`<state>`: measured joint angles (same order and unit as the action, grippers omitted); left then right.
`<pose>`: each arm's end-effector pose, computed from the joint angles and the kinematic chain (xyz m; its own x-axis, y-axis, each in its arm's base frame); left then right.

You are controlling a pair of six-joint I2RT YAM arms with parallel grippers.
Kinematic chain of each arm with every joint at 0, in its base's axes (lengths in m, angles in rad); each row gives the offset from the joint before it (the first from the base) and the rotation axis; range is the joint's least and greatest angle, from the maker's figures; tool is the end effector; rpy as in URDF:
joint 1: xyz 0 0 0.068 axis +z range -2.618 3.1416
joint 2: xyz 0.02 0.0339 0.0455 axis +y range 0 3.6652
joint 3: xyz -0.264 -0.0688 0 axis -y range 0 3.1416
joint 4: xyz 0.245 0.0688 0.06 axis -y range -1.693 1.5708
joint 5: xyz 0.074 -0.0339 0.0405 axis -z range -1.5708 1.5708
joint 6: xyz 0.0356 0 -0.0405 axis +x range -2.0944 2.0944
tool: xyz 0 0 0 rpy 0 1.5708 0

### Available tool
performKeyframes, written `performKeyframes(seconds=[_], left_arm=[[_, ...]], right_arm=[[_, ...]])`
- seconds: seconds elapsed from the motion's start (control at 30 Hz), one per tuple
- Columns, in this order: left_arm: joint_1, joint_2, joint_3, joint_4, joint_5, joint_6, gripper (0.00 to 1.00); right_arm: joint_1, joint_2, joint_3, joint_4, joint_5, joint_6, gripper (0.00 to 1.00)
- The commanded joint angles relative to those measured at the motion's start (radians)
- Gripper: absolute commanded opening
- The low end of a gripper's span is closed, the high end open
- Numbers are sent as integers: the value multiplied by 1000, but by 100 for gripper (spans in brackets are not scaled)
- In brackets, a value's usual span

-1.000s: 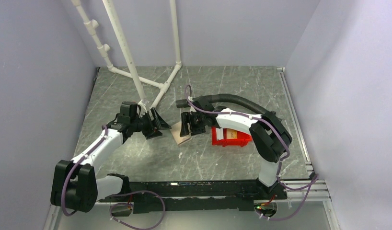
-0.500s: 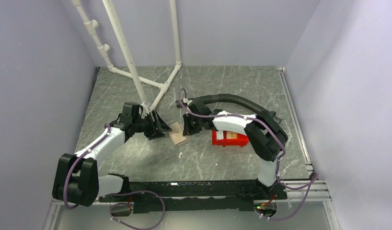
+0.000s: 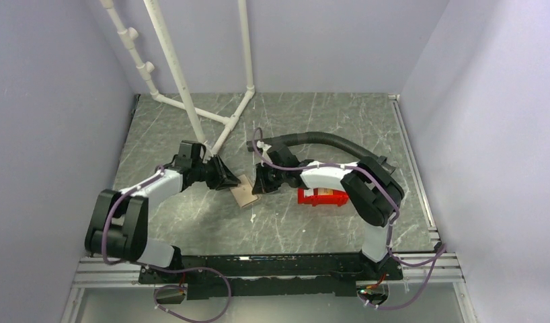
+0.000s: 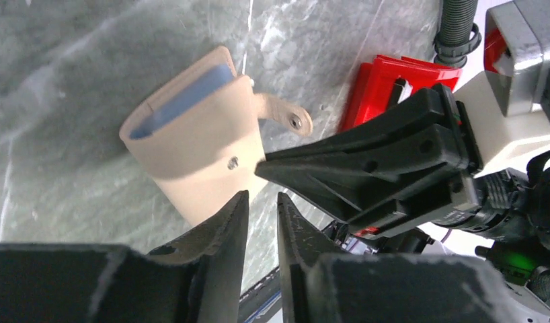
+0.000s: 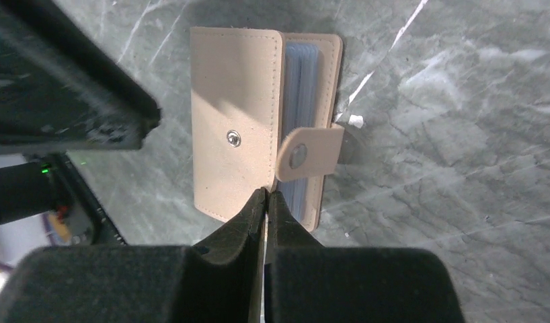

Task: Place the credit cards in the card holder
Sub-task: Close the card holder at the center of the board.

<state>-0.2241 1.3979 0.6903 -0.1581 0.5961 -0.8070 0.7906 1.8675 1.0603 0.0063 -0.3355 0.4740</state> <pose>0.2557 -0.0788 0.1811 -0.9026 -0.4073 -0.1395 -0.1637 0.6244 -0.7638 0.2624 0.2818 0.1532 -0.8293 -0.2252 -0.5114 -0.5101 0.6790 0.5280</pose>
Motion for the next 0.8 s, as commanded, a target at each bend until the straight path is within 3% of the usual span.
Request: performKeyframes(seconds=[0.0,0.27,0.53,0.57,0.63,0.77], left_arm=[[-9,109,41,161,63,-9,25],[-22,201,59,223,12,9,23],[-26,314,1,308,-25,4,16],[-26,318,-3,298,-44,8,15],[-26,318,-6,263,-83,21,14],[-26,296,-23,226,-116,47,11]], right_arm=[[-52,52,-96,26,-154,81,0],[-77,94,-112,29,-182,88,0],[-80,73,-63,-97,-104,31,0],[-80,66,-48,-121,-99,20,1],[-80,58,-6,-182,-94,-9,19],[-80,44,118,-339,-58,-75,30]])
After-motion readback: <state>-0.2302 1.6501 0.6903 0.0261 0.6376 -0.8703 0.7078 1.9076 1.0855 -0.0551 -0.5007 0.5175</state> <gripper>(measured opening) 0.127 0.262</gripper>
